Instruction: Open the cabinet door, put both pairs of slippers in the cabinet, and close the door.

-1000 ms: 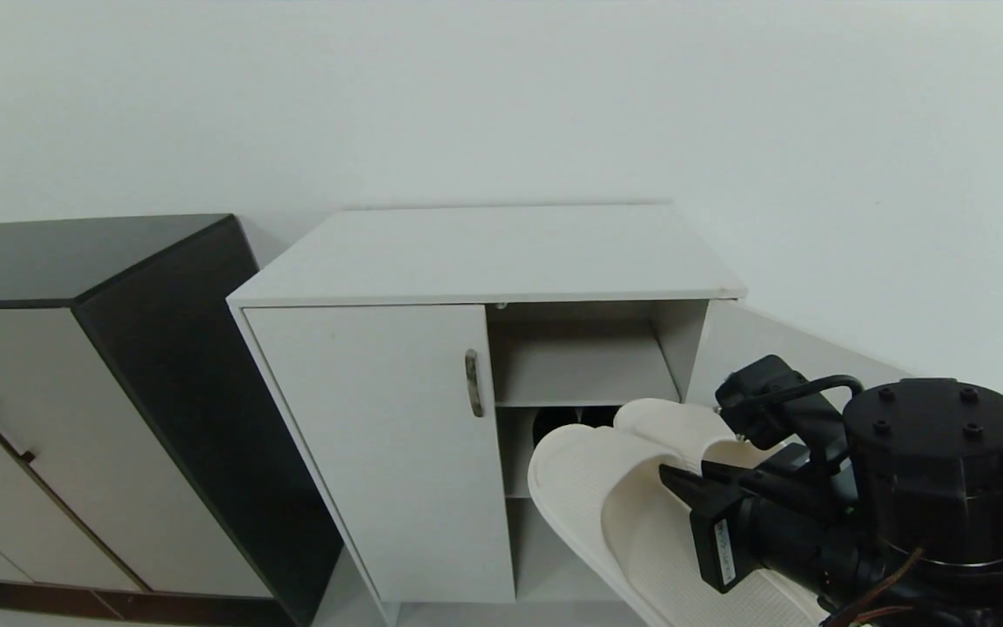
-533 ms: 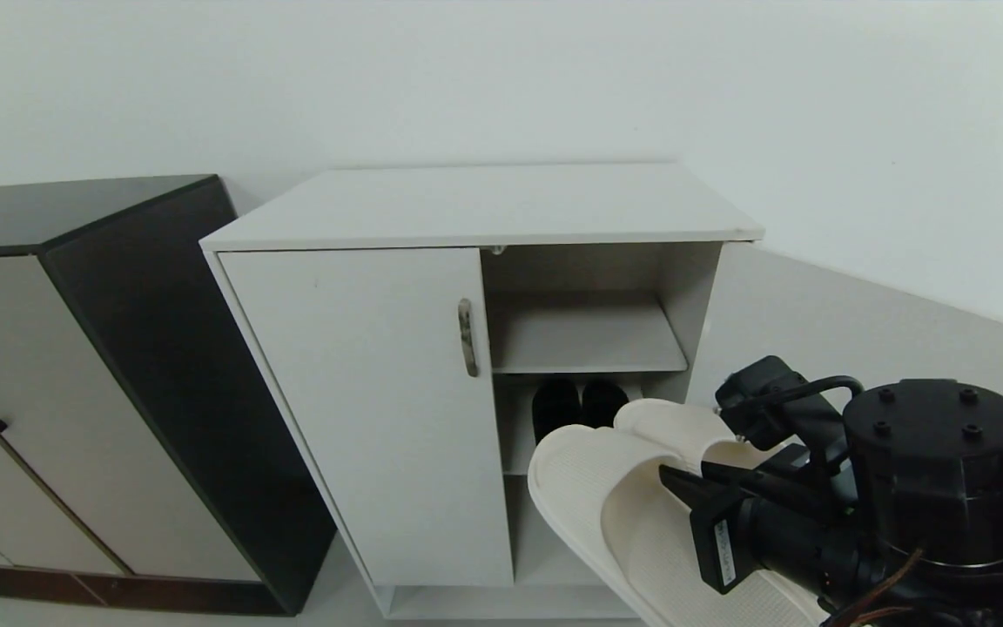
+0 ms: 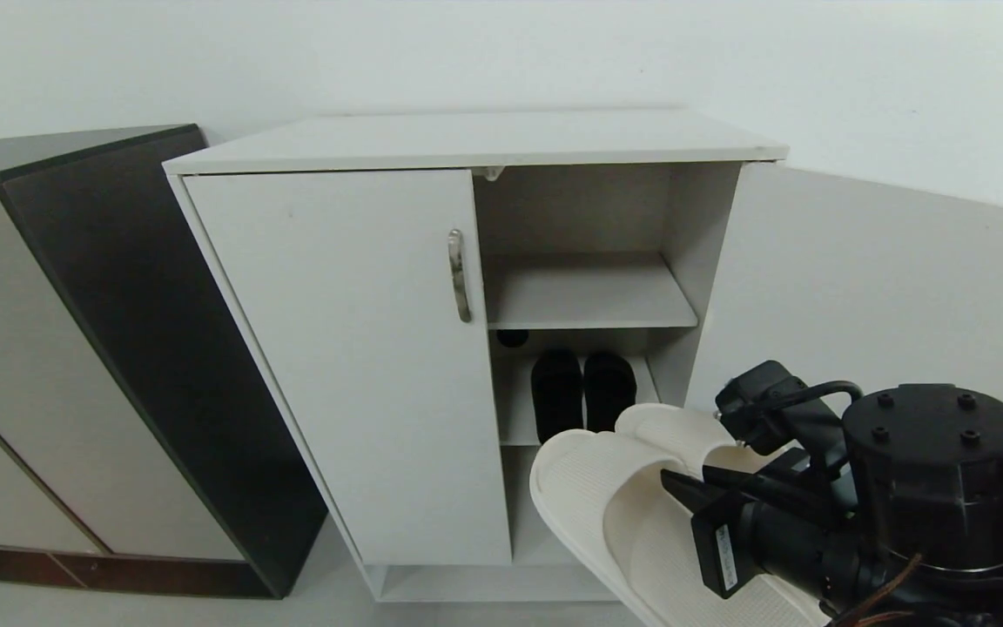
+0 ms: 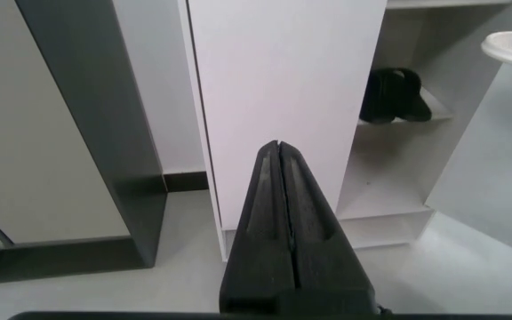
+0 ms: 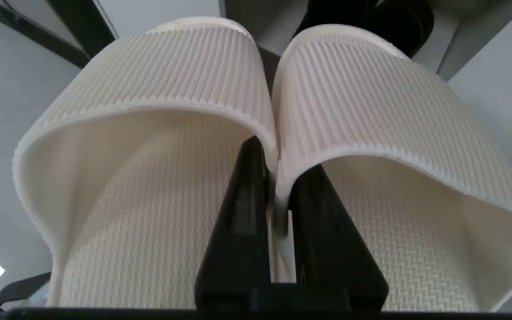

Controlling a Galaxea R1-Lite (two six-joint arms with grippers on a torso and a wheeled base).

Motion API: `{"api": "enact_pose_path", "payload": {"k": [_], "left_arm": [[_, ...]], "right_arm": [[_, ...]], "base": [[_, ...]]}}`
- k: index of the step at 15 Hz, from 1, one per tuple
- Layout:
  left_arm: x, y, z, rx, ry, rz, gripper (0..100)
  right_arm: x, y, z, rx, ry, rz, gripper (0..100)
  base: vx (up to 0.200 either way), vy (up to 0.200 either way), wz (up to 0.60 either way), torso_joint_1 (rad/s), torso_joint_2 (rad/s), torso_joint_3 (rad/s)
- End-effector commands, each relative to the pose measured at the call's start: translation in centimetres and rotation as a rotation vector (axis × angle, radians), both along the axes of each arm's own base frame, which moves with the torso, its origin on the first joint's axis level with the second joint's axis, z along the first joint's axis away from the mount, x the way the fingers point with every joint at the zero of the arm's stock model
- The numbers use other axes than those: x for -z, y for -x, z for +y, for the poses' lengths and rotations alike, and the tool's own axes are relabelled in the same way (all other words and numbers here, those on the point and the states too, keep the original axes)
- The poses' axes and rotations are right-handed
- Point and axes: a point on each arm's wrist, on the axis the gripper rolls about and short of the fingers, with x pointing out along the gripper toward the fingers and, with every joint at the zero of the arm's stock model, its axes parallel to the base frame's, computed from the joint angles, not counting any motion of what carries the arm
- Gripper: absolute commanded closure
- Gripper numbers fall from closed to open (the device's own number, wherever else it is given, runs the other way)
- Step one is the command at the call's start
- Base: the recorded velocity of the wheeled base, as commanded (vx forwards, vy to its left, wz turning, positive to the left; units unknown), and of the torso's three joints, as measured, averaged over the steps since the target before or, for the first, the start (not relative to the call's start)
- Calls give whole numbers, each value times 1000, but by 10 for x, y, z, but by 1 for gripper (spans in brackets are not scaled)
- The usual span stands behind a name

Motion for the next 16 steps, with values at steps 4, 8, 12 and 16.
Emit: {"api": "enact_pose_path", "payload": {"k": [4, 8, 12, 16], "left_arm": [[0, 0, 0, 0, -1, 0, 100], [0, 0, 0, 0, -1, 0, 100], [0, 0, 0, 1, -3, 0, 100], [0, 0, 0, 1, -3, 0, 100]], "right_arm": [[4, 0, 0, -2, 11, 9, 100], [8, -3, 8, -14, 23, -38, 100], [-11, -25, 64, 205, -37, -84, 100], [-64, -36, 88, 302, -104, -2, 100]], "base": [[0, 0, 0, -13, 277, 259], [0, 0, 0, 1, 18, 8], [0, 0, 0, 0, 0, 0], [0, 0, 0, 0, 0, 0]]}}
